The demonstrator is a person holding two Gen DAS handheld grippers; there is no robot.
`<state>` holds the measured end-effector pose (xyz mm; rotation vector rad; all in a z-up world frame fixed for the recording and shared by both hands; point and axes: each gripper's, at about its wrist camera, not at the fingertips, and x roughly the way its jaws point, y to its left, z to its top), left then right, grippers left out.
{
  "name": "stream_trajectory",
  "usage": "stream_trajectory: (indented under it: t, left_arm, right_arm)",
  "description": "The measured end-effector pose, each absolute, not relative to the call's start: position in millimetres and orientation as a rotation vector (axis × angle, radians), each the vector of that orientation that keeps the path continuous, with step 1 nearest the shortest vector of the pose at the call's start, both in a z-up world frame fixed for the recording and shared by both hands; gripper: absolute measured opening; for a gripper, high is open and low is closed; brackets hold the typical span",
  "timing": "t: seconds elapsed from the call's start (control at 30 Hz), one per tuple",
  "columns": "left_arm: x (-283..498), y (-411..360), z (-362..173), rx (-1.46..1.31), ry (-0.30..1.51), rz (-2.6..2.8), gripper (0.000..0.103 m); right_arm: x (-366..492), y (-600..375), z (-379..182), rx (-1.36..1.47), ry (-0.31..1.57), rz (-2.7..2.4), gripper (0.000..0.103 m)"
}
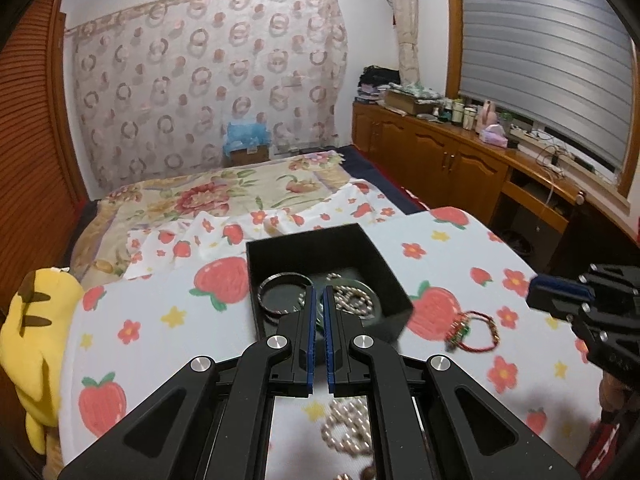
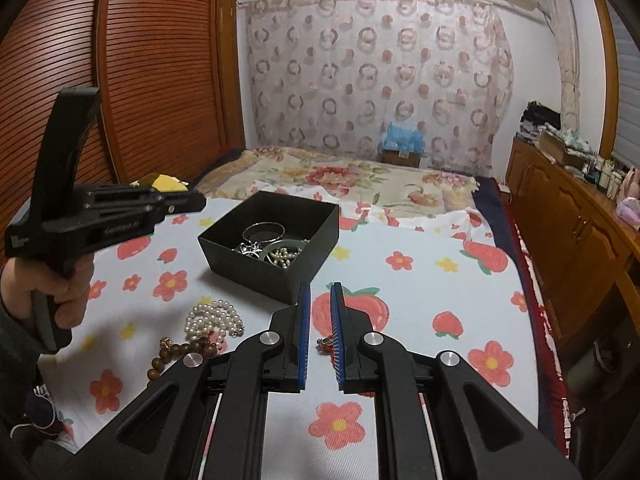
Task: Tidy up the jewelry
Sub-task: 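Move both tools back to the remaining pile, right tool toward the red bracelet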
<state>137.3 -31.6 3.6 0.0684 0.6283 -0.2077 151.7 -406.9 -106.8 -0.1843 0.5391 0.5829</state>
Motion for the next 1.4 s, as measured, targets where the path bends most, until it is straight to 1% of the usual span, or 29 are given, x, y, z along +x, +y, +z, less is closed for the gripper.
stream_trajectory:
  t: [0.23,0.27,0.3,0.33,0.37,0.43,0.47,0.5,0.53,0.57,0.63,0.7,0.73,0.77,0.83,0.9,1.0,1.17,1.2,1.23,1.27,1.4]
  left_arm:
    - [111,-38,0,0.077,0.626,-0.234,0.005]
    - [109,-38,-2,0.076,0.628,-0.237,0.009]
    - [105,-38,-4,0.077,0.631,-0.239,0.017]
    - [102,-37,-5,0.079,0.632,-0.239,0.02]
    - [98,-37,-7,0.08,0.631,-0.239,0.023]
    - [93,-36,-10,0.081,0.636,-0.236,0.023]
    - [91,-35,-12,0.075,0.64,-0.236,0.026]
    - [89,-34,-13,0.069,0.643,-0.236,0.032]
    - [87,-33,-14,0.062,0.644,-0.236,0.036]
    - [84,-31,-16,0.058,0.644,-0.233,0.042]
    - [81,-30,-18,0.06,0.648,-0.226,0.046]
    - [78,-27,-21,0.055,0.653,-0.216,0.057]
    - [77,-25,-23,0.049,0.656,-0.214,0.06]
    - [75,-24,-24,0.046,0.658,-0.211,0.065]
    - [72,-21,-28,0.04,0.664,-0.205,0.068]
    - [70,-20,-30,0.037,0.671,-0.202,0.075]
    - [67,-17,-34,0.034,0.681,-0.196,0.078]
    - [63,-14,-39,0.034,0.697,-0.187,0.079]
    - [62,-12,-41,0.032,0.701,-0.184,0.079]
    - [61,-11,-42,0.031,0.704,-0.184,0.079]
    - [60,-10,-43,0.029,0.707,-0.184,0.079]
    - [55,-8,-50,0.027,0.732,-0.193,0.079]
  right_arm:
    - [140,-408,-101,-0.19,0.514,0.592,0.013]
    - [139,-408,-101,-0.192,0.513,0.592,0.013]
    - [139,-408,-101,-0.193,0.512,0.591,0.013]
    - [138,-409,-102,-0.195,0.512,0.59,0.013]
    - [139,-408,-102,-0.192,0.513,0.589,0.013]
    - [138,-410,-102,-0.19,0.516,0.583,0.013]
    - [138,-411,-102,-0.19,0.516,0.582,0.013]
    - [138,-413,-102,-0.189,0.517,0.581,0.013]
    - [139,-415,-103,-0.186,0.519,0.579,0.013]
    - [140,-416,-103,-0.183,0.521,0.577,0.013]
    - [143,-422,-106,-0.18,0.528,0.566,0.013]
    - [148,-426,-109,-0.181,0.535,0.55,0.013]
    - [151,-428,-112,-0.184,0.539,0.542,0.013]
    - [154,-431,-115,-0.187,0.545,0.531,0.015]
    - [161,-436,-122,-0.192,0.562,0.518,0.019]
    - [167,-440,-129,-0.195,0.582,0.502,0.019]
    - [181,-445,-142,-0.203,0.62,0.483,0.019]
    - [204,-449,-166,-0.211,0.705,0.461,0.021]
    - [208,-449,-170,-0.211,0.722,0.462,0.023]
    - [209,-448,-173,-0.21,0.734,0.467,0.028]
    - [213,-447,-177,-0.209,0.756,0.478,0.03]
    - [219,-442,-185,-0.231,0.784,0.478,0.031]
